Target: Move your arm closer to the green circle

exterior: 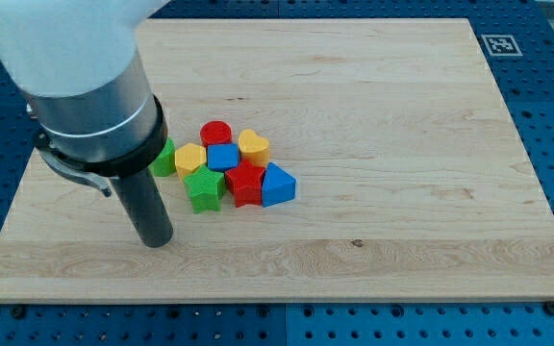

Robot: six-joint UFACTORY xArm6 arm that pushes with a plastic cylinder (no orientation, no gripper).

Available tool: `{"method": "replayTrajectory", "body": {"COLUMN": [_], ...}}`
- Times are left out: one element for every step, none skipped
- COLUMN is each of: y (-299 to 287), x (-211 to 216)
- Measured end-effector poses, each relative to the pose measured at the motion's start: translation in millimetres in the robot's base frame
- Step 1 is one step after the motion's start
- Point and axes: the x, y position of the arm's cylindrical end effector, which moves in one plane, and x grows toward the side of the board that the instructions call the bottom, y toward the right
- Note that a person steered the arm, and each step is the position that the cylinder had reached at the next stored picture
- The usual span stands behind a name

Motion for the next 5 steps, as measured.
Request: {"method": "replayTrajectory", "body": {"y": [-1, -1, -2, -12, -16], "x": [-15, -28, -38, -42, -49]}}
